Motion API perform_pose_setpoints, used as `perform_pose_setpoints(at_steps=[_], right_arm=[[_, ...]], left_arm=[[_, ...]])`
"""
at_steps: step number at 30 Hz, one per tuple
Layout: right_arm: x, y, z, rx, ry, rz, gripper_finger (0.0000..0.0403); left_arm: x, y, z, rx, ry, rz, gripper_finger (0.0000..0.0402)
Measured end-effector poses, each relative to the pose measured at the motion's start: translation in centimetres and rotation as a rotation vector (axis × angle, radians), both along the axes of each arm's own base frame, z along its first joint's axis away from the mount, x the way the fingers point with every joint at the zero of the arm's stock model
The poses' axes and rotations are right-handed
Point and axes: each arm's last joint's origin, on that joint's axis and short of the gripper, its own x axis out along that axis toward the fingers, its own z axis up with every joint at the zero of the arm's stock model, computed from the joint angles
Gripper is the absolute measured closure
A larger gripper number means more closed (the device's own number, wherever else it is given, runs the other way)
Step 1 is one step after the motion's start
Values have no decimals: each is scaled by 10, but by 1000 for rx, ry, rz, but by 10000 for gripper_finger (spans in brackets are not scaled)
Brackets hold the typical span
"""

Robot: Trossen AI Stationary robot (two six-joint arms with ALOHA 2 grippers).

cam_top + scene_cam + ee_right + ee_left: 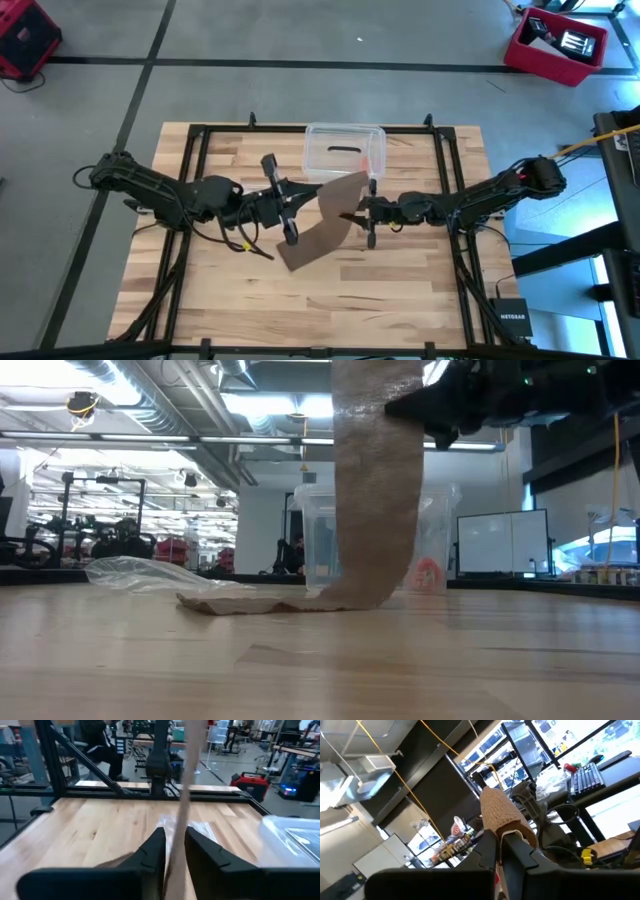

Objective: Roll bandage
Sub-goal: Roll the brown bandage

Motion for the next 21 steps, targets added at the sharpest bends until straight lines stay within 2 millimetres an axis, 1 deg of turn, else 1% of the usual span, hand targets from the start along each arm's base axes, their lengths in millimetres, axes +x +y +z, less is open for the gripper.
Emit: perform_pose_setpoints(at_steps=[3,5,6,9,10,13,16,19,21], right_arm=[[3,0,5,-60,6,3,314],[4,0,7,-126,23,-9,318],[3,-1,8,-153,36,-18,330],[-4,-2,12,-221,67,-13,387],[-8,-3,15,-239,78,-12,392],[-21,-5,25,-273,101,-14,394],[-34,-8,31,-315,144,-32,397],[-44,-11,34,-330,171,-68,399],[-46,-11,35,-343,181,-81,399]], left_arm=[[0,0,0,-32,-9,-8,399],[0,-1,0,-56,-14,-18,398],[0,-3,-1,-70,-11,-26,398],[-4,-9,-2,-92,6,-55,399],[-5,-11,-2,-105,2,-65,399],[-17,-16,7,-176,-38,-112,398],[-33,-19,18,-225,-78,-198,398],[-45,-21,24,-262,-83,-278,397],[-52,-21,27,-279,-72,-319,397]])
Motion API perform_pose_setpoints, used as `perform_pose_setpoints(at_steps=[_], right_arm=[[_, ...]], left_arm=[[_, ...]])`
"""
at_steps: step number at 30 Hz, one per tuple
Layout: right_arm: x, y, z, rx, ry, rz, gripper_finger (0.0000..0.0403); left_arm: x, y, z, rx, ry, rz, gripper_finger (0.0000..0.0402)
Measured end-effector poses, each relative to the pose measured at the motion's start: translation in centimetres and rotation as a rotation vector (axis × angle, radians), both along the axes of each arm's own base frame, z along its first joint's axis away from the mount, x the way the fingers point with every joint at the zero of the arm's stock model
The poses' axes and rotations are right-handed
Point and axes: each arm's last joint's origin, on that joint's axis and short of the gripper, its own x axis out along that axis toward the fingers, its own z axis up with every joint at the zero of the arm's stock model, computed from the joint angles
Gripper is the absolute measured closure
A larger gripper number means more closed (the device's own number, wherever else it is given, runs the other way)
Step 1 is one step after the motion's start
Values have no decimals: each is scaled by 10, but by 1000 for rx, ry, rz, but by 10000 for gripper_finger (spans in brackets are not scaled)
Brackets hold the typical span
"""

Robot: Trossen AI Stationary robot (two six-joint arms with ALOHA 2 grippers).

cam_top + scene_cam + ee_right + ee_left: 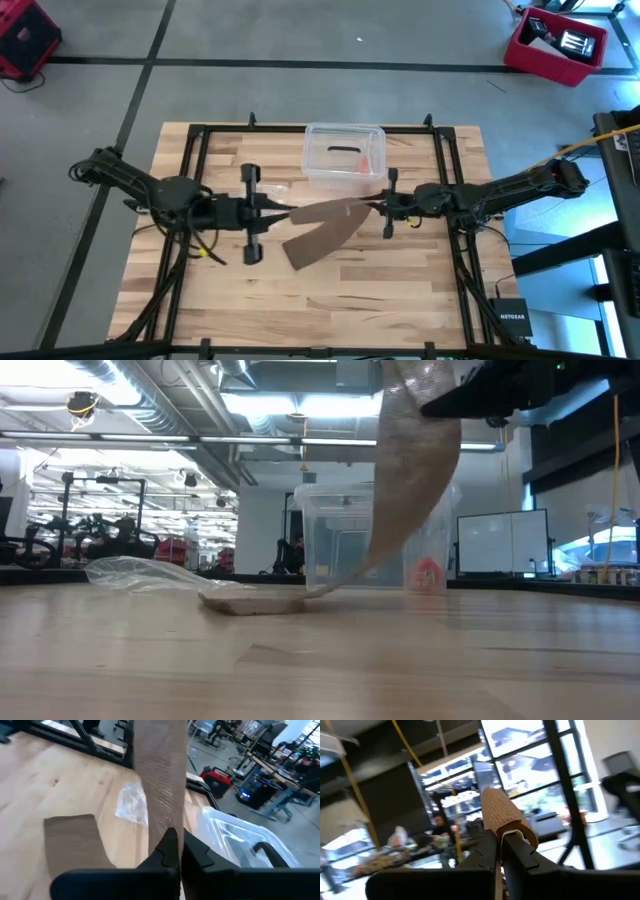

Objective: Roll bandage
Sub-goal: Roll the brown bandage

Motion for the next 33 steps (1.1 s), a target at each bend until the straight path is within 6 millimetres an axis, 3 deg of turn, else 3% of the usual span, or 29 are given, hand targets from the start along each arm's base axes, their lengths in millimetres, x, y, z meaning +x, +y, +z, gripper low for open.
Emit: perform_pose_setpoints(at_steps=[11,17,24,27,33], right_arm=[[-16,-6,6,-92,28,-104,401],[-19,-5,12,10,-25,-61,402],[-3,6,21,276,-192,195,392],[4,8,24,384,-253,215,383],[13,9,36,436,-115,172,324]], left_arm=[[-48,-1,14,-8,32,-221,397],[-63,3,19,11,32,-207,396],[-30,18,21,74,-61,73,396],[-12,25,16,87,-72,140,396],[8,35,6,104,-44,166,396]])
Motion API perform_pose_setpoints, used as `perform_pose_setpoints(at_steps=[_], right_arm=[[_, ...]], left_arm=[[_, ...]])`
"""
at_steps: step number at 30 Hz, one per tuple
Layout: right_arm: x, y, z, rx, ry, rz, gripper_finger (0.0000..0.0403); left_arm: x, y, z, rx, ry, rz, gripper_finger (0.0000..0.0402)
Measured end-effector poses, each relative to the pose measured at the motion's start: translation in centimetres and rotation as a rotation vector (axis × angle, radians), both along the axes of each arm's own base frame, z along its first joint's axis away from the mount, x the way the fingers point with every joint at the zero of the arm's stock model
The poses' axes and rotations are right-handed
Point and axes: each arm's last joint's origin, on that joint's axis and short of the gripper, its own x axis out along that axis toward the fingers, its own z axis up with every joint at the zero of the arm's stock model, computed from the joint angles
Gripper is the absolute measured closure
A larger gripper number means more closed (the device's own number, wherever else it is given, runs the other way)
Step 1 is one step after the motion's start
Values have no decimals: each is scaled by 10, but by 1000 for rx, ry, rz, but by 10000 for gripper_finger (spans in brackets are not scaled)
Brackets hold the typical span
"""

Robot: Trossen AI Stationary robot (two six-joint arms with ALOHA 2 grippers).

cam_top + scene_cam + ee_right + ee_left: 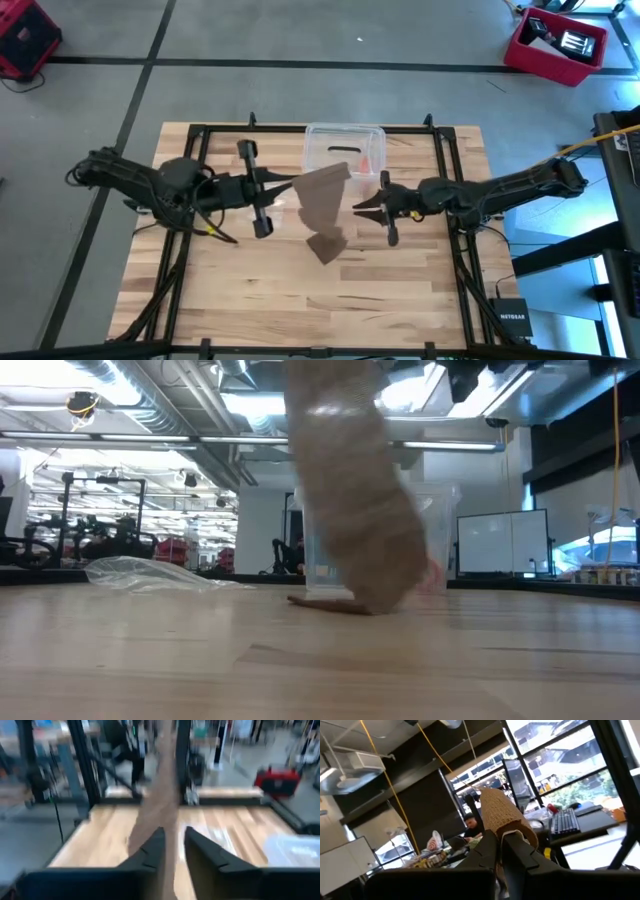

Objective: Roll bandage
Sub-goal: Roll the brown bandage

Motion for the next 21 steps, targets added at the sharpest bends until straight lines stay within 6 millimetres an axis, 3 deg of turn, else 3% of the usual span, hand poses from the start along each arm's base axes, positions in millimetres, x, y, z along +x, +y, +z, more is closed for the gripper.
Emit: perform_pose_setpoints(at_steps=[7,11,15,21], right_arm=[[-11,-3,43,-87,272,-19,223],[-19,-4,52,-87,372,-27,192],[-22,-4,38,-28,426,-51,186],[-12,10,-13,23,331,-18,199]], left_arm=[[2,0,-3,-16,26,-14,396],[2,-1,-5,-12,42,-18,396],[2,-1,-6,-10,54,-17,396],[3,-1,-8,-7,74,-17,396]])
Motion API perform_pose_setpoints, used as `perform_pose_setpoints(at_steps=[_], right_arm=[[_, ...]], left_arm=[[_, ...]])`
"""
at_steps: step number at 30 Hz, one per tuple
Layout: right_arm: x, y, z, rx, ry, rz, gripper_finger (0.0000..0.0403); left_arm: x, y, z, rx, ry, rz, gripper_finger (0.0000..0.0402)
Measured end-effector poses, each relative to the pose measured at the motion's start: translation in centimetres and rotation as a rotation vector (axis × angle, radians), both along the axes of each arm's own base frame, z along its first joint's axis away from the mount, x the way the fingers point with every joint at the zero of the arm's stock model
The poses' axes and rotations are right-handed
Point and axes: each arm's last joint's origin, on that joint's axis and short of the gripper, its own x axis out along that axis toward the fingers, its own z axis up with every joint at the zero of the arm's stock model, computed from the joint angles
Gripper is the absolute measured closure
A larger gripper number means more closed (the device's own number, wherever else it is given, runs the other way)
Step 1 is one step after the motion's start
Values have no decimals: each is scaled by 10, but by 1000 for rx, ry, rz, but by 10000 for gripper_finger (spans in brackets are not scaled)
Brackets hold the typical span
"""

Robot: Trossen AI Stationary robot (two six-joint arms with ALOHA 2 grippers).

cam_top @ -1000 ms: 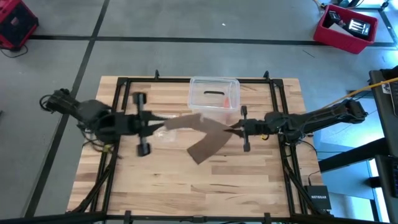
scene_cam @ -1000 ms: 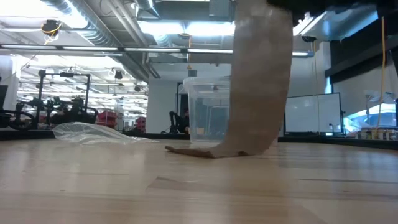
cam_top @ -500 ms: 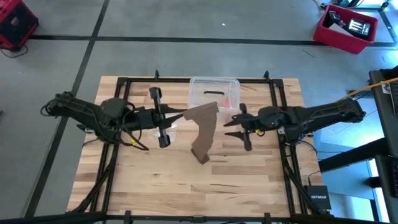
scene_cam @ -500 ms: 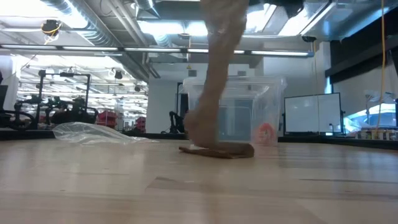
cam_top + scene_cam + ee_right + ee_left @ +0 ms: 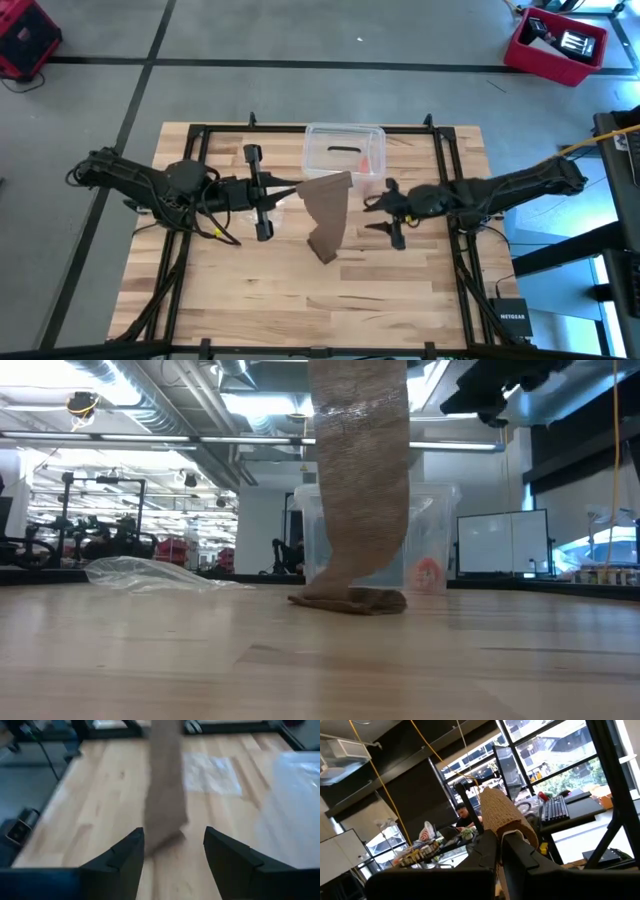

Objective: Roll bandage
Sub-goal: Roll the brown bandage

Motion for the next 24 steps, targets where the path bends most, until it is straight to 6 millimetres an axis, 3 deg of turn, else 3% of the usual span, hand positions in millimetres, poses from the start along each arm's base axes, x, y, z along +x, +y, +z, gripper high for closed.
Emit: perform_pose_setpoints(at_steps=[7,14,24], right_arm=[[-3,11,-36,-7,-236,-116,213],[8,16,-57,225,-237,-119,214],[31,23,-77,192,-250,-128,208]], left_arm=[[0,0,-1,-11,10,-3,396],[1,0,-3,-6,26,-2,396],[1,0,-4,-21,34,-5,396]])
